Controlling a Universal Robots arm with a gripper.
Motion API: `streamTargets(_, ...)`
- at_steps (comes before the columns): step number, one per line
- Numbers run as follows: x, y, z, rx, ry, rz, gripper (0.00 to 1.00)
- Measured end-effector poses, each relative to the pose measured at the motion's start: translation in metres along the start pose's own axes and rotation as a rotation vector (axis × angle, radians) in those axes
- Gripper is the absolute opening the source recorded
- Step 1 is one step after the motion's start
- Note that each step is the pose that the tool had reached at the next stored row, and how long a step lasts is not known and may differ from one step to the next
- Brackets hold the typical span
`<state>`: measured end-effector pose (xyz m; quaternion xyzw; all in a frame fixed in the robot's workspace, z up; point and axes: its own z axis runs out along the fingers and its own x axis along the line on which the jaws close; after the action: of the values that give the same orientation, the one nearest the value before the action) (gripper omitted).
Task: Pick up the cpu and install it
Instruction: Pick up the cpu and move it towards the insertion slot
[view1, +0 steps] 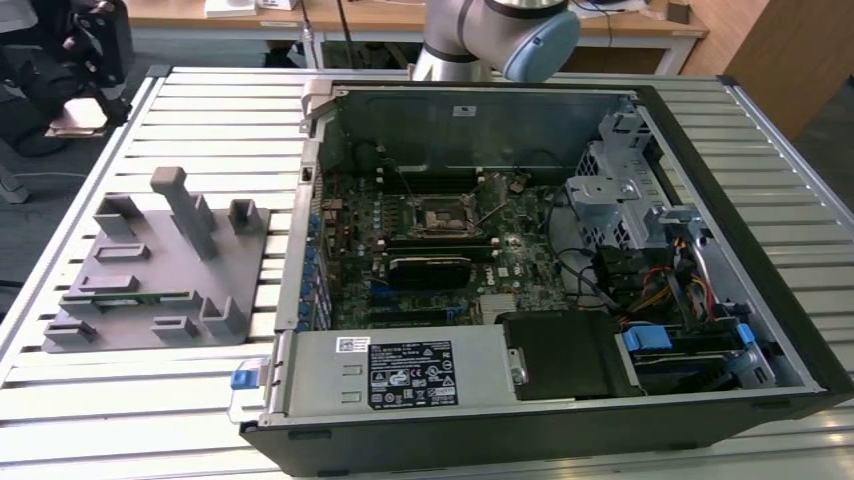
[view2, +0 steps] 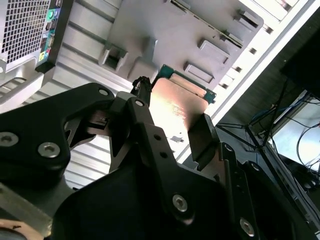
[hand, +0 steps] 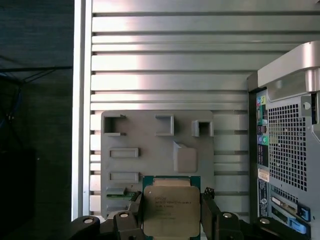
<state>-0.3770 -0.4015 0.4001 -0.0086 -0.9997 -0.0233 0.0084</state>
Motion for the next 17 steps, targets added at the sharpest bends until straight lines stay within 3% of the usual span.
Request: streamTargets(17,-0.0474,0.0005,0.0059,0.0000,0.0000,0.000,0.54)
